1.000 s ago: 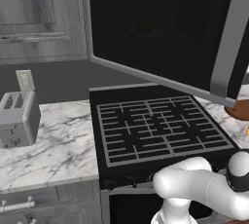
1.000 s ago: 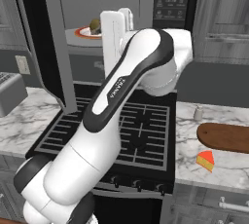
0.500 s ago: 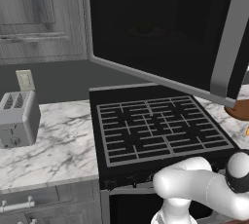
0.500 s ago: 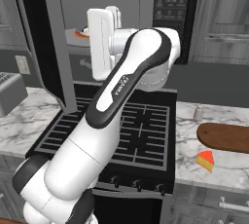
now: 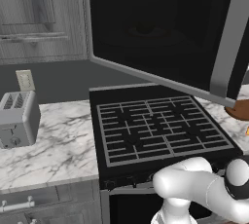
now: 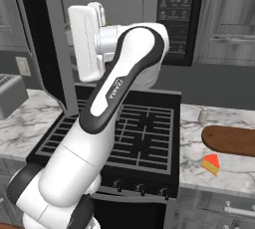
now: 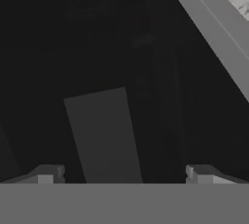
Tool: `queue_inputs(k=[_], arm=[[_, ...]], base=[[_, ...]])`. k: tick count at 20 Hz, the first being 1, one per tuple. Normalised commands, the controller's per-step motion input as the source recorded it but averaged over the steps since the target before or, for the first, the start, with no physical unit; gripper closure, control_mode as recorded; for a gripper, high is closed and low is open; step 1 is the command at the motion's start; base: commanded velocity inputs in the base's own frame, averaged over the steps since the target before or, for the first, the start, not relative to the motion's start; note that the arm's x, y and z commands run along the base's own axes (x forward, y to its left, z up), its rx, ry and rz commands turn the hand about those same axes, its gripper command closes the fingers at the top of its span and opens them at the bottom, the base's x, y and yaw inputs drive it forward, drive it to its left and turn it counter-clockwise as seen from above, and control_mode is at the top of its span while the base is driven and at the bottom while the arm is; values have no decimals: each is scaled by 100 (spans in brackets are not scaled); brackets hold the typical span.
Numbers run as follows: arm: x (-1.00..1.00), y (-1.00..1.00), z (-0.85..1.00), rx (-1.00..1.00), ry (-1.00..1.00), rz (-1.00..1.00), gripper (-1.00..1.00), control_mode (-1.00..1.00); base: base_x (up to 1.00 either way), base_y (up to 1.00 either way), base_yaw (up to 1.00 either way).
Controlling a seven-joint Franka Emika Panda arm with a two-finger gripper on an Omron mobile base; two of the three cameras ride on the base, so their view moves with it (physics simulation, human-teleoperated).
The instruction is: Retrieve the reheated potato from the microwave, then place the potato, cheese, and condiment on the cutting board.
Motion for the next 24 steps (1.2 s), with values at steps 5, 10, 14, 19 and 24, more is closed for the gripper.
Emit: queue_inputs(k=[5,10,14,19,24], arm=[[-42,36,3,2,0,5,-100,-100],[-43,38,6,6,0,5,-100,-100],[-44,51,1,5,-3,1,-100,-100],[-34,56,0,4,-6,0,-100,-100],[-29,68,0,0,-12,0,-100,-100]], base=[[0,0,0],[0,0,0],[0,0,0],[0,0,0],[0,0,0]])
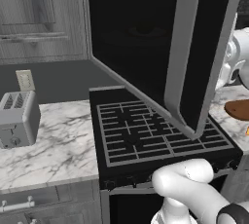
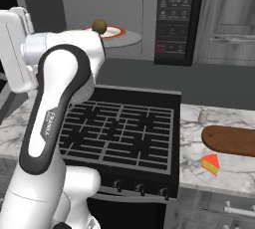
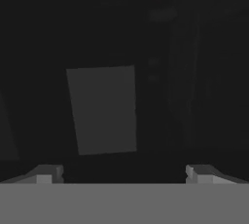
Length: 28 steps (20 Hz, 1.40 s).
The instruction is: Retrieve the reheated potato from the microwave, then place the potato, cheese, and condiment on the cutting board.
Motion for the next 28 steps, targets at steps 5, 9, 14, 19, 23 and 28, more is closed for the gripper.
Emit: queue_inputs(k=[5,9,14,19,23,28], arm=[[-11,67,0,-1,-14,0,-100,-100],[0,67,5,-10,-20,-5,-100,-100],[0,50,6,-8,-16,-10,-100,-100],[5,47,1,-6,-13,-15,-100,-100],[5,0,4,0,-8,-9,-100,-100],[1,-45,4,0,-1,-6,-100,-100]], base=[[0,0,0],[0,0,0],[0,0,0],[0,0,0],[0,0,0],[0,0,0]])
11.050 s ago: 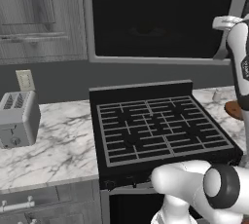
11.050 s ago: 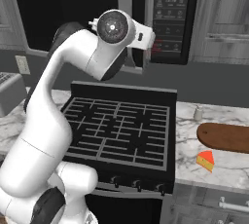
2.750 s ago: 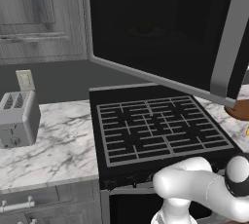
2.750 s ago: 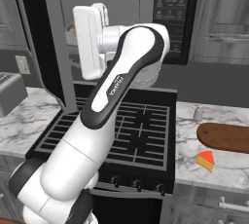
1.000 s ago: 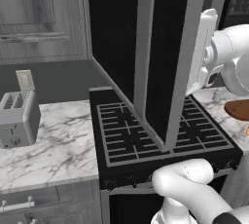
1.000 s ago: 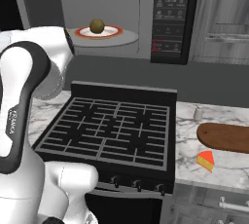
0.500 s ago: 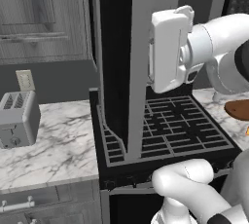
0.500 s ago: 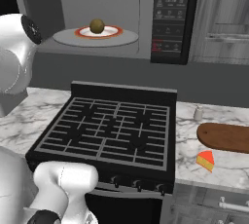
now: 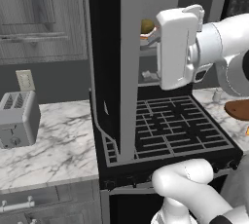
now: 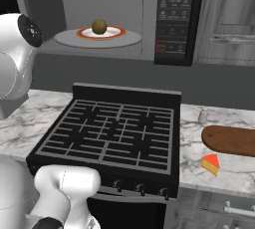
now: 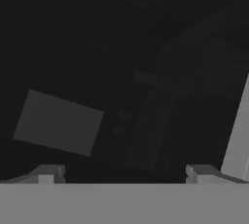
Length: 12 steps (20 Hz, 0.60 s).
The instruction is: Retrieve the reheated potato from the microwave, then place the potato, cheese, and condiment on the cutting board.
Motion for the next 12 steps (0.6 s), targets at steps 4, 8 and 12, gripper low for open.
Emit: queue_inputs(k=[4,8,12], arm=[[0,-70,15,-2,-6,0,-100,-100],[0,-73,16,-13,-27,1,-100,-100],[0,-64,3,-30,-32,0,-100,-100]], base=[[0,0,0],[0,0,0],[0,0,0]])
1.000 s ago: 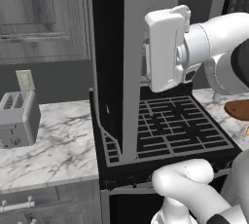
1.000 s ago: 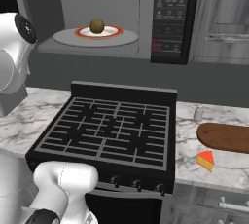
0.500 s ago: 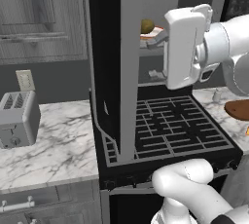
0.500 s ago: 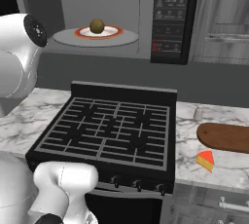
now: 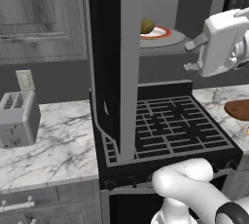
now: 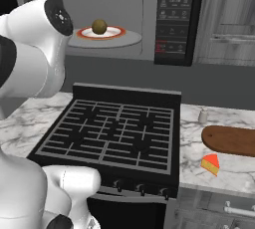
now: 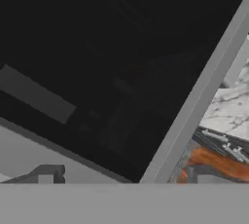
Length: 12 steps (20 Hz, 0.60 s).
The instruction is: Retrieve the reheated potato from the microwave, then place the potato, cheese, and condiment on the cutting board.
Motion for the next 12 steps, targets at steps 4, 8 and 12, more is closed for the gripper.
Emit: queue_inputs(k=[4,8,12], arm=[[0,-61,0,-34,-35,-2,-100,-100],[9,-57,0,-32,-35,-2,-100,-100],[24,-45,2,-27,-23,-13,-100,-100]], base=[[0,0,0],[0,0,0],[0,0,0]])
